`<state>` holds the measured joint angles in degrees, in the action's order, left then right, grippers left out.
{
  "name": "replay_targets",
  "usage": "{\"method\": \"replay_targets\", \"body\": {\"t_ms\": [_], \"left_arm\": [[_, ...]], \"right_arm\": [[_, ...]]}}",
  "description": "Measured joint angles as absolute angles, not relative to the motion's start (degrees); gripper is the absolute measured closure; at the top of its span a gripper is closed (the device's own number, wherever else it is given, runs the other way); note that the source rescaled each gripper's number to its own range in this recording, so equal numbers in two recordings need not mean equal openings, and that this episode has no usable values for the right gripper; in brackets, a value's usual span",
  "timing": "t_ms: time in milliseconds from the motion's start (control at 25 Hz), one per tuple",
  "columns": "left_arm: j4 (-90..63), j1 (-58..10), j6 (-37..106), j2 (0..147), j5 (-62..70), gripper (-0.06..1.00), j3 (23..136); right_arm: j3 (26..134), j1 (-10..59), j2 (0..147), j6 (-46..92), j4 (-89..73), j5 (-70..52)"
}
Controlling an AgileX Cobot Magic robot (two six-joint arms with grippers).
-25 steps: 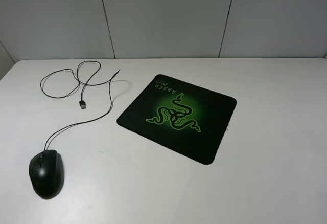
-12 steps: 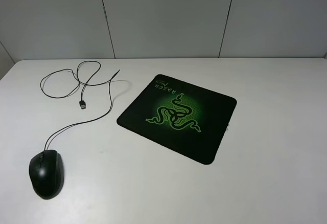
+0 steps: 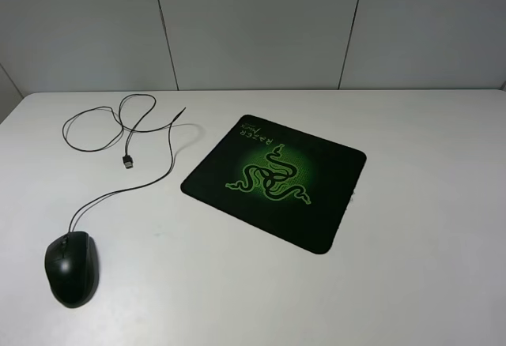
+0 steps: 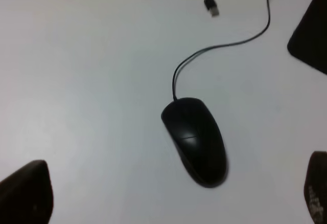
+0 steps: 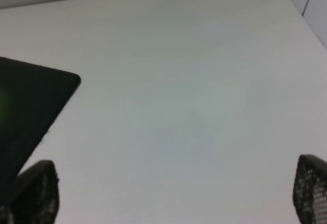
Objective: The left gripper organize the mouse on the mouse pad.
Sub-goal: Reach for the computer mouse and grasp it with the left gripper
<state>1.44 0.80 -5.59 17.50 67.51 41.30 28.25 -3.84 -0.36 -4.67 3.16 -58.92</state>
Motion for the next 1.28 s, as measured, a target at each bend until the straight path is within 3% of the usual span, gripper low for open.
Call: {"method": "replay_targets", "body": {"t_ms": [480,1280], "left_arm": [[0.0,0.8,-6.37,44.59,67.35,-0.05,47.36],[0.0,0.8,-9.75,70.43,60.84,-0.05,47.17]], "right_arm": [[28.25,-3.84,-0.36,-4.67,3.16,-58.92],[28.25,-3.84,-0.36,-4.67,3.16,-58.92]]}}
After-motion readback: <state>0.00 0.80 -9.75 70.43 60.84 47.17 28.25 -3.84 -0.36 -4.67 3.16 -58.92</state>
